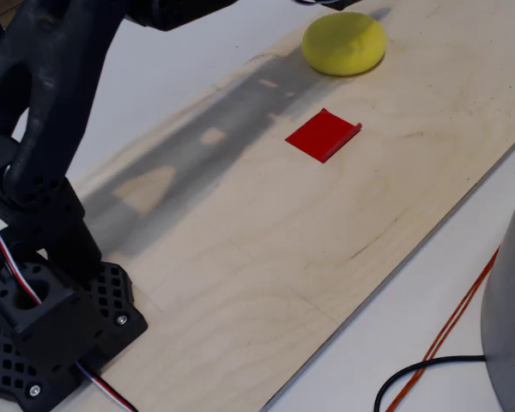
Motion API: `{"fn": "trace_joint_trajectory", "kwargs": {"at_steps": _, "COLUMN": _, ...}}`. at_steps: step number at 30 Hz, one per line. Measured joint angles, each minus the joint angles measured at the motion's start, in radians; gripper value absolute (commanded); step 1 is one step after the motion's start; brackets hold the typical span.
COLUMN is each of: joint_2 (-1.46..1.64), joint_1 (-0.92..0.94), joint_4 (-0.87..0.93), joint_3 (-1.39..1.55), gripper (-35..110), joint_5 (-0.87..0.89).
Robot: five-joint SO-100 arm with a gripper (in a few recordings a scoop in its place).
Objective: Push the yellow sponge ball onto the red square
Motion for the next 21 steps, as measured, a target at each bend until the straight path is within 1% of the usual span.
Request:
{"fn": "trace_joint_trajectory", "kwargs": {"at_steps": 5, "joint_2": 0.031, "joint_1": 0.006, "joint_4": -0.006, "joint_3": 0.092, "gripper": 24, "joint_5": 0.06}}
{"fn": "trace_joint_trajectory", "kwargs": {"at_steps": 14, "joint_2": 0.149, "joint_1": 0.015, "joint_4": -0.006, "joint_3": 0.284, "gripper": 24, "joint_5": 0.221}}
{"fn": "trace_joint_trajectory", "kwargs": {"at_steps": 21, "joint_2": 0.235, "joint_1": 0.015, "joint_4": -0.006, "joint_3": 0.413, "gripper": 24, "joint_5": 0.25}}
